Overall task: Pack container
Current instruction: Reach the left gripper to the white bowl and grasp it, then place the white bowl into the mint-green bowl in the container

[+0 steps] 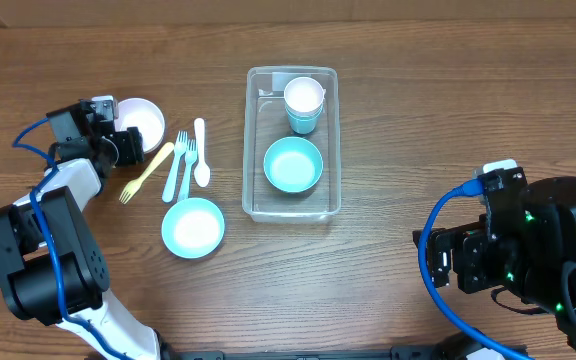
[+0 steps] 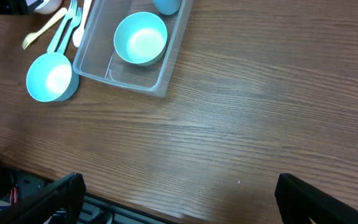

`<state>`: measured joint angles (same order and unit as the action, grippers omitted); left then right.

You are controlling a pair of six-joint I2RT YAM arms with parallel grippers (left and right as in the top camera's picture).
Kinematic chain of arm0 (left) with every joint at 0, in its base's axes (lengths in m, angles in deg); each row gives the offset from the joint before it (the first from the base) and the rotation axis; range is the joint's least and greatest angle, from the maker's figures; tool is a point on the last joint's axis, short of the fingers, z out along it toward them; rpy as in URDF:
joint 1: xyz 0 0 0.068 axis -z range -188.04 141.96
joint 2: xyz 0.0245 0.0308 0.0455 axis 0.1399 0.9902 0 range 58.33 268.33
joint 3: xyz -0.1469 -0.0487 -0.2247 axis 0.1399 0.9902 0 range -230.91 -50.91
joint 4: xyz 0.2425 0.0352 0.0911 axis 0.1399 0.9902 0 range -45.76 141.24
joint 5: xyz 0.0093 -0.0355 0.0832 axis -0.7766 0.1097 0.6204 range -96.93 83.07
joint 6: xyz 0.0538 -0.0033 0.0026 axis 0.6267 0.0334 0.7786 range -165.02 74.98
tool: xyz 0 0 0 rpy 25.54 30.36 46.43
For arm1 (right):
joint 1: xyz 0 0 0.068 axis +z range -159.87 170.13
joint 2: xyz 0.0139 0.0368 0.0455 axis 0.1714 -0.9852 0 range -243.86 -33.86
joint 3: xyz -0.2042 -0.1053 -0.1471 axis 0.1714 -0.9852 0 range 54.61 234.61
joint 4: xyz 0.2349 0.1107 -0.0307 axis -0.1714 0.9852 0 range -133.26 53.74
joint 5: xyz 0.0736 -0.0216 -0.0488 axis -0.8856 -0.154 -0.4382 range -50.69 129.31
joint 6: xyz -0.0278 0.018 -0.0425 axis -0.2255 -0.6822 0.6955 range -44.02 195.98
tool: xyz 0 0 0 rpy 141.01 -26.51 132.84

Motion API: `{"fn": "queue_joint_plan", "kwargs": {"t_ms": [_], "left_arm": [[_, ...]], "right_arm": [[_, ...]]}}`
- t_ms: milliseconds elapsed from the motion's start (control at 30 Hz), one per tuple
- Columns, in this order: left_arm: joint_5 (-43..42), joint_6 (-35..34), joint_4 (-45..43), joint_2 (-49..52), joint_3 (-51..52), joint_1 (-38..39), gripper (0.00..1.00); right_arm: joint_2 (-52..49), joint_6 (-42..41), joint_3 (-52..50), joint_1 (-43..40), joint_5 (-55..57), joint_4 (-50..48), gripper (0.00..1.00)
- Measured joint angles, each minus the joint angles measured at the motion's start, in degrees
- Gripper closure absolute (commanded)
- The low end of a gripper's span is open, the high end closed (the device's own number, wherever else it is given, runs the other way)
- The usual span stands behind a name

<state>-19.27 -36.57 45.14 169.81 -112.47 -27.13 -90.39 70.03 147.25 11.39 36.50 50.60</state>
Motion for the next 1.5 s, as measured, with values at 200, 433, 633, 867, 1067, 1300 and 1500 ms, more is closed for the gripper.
{"fn": "queue_joint_plan", "kwargs": {"t_ms": [200, 433, 633, 867, 1067, 1300, 1500], "left_arm": [[-0.11, -1.84, -0.35, 0.35, -0.02, -0.02, 0.96], [-1.11, -6.99, 5.18, 0.35, -4.44, 0.0, 0.96], [-0.7, -8.61, 20.37, -5.33, -15.82, 0.0, 0.96], [-3.69, -9.66, 32.92, -31.3, -19.71, 7.96, 0.96], [-0.26, -9.66, 36.06, -27.69, -20.2, 30.71, 0.96], [8.55, -9.68, 38.86, -9.79, -20.17, 45.4, 0.96], [15.08, -10.69, 39.6, -6.88, -20.15, 45.75, 0.96]], "right_arm": [[0.0, -0.02, 0.0, 0.0, 0.02, 0.0, 0.0], [0.0, -0.02, 0.0, 0.0, 0.02, 0.02, 0.0], [0.0, -0.02, 0.0, 0.0, 0.02, 0.02, 0.0], [0.0, 0.0, 0.0, 0.0, 0.02, -0.02, 0.0], [0.0, 0.0, 0.0, 0.0, 0.02, 0.0, 0.0], [0.0, 0.0, 0.0, 0.0, 0.02, 0.0, 0.0], [0.0, -0.02, 0.0, 0.0, 0.04, 0.02, 0.0]]}}
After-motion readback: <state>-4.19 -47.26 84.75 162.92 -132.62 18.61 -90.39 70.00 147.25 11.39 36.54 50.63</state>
